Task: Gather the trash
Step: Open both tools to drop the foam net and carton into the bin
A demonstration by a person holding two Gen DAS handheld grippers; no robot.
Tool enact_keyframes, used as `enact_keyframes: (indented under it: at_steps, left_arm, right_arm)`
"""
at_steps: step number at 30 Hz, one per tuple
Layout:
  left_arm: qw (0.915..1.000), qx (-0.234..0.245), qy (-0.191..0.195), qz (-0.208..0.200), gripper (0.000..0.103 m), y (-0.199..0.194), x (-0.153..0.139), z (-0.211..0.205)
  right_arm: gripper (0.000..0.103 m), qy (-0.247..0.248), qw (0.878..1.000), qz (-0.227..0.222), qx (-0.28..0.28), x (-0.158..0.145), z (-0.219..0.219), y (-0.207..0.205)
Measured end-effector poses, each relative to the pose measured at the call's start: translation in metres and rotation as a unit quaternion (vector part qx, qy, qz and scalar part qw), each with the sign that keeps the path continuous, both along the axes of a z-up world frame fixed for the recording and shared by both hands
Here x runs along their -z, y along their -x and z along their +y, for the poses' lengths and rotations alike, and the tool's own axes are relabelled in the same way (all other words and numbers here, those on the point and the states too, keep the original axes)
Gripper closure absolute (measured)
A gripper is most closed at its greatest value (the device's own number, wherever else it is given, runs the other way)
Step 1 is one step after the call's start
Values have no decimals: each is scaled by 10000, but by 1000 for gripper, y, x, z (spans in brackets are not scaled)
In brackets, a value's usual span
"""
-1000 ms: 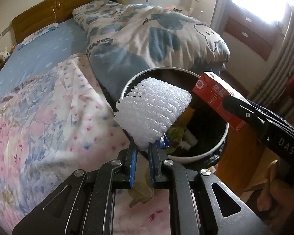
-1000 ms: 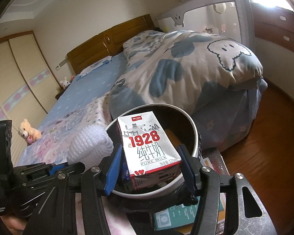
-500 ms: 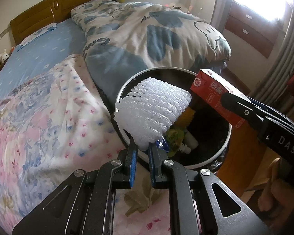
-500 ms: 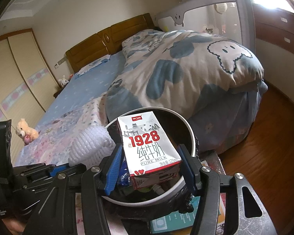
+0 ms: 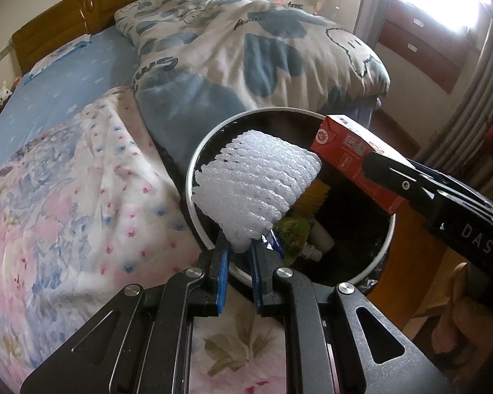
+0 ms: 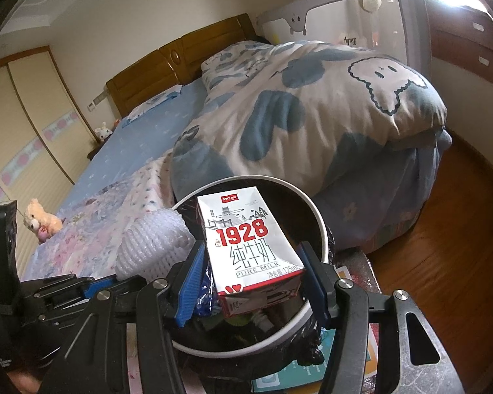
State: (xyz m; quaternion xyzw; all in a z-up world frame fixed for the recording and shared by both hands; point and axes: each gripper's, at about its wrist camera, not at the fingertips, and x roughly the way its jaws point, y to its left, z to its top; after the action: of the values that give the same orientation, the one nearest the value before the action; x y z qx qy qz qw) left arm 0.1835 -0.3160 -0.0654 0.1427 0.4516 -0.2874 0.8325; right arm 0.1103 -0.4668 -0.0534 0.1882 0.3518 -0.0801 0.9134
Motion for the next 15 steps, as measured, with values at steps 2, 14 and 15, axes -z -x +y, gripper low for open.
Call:
enact_keyframes:
  at_steps: [2,14,15]
  left_arm:
    - [10000,-9,-9,21,92,-2,1,0]
    - [9999,-74,131,33,47,-2,-3,9]
    - [9998,-116,165,24,47,0,-4,14]
  right_arm:
    - [47,-45,10000,12,-1,2,-1,-1]
    - [44,-319,9994,109,9,9,-10,-8]
    - [43,-325,9994,99,26,9,-11,-8]
